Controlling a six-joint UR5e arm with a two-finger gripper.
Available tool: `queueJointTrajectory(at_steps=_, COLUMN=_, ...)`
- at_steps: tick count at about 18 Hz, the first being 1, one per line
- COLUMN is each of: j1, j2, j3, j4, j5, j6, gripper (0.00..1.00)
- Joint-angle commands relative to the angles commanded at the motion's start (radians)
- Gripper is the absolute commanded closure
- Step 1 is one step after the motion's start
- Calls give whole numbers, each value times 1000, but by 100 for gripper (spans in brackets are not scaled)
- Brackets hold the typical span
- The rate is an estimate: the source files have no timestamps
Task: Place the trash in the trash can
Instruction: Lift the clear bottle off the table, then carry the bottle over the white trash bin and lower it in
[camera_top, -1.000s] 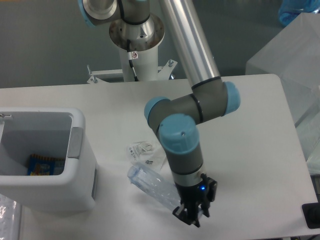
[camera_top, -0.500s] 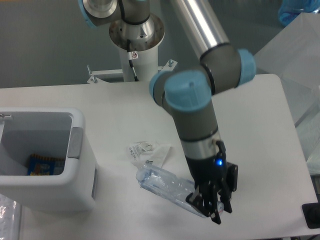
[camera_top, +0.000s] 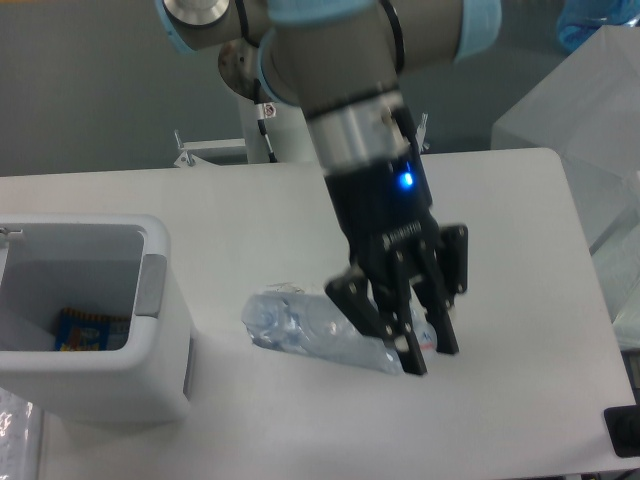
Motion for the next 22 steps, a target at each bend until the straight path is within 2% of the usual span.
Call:
queueJointTrajectory(at_steps=4, j1=-74, j2=43, j3=-5, j4=0, j5=0, j6=0, gripper=71)
queueJointTrajectory(at_steps=10, j1=-209, j2=39, j3=-18, j4=5, j5=0, j6=9, gripper=71)
queueJointTrajectory(at_steps=14, j1=-282, j2=37, j3=-41, j4=15, j5=0, j6=74, gripper=71)
queueJointTrajectory(at_steps=18, j1=-314, j2=40, j3=-58, j4=34, j5=0, j6=77, gripper=71)
queueJointTrajectory(at_steps=22, j1=-336, j2=37, j3=-118, j4=35, j5=0, j6=78, gripper=71)
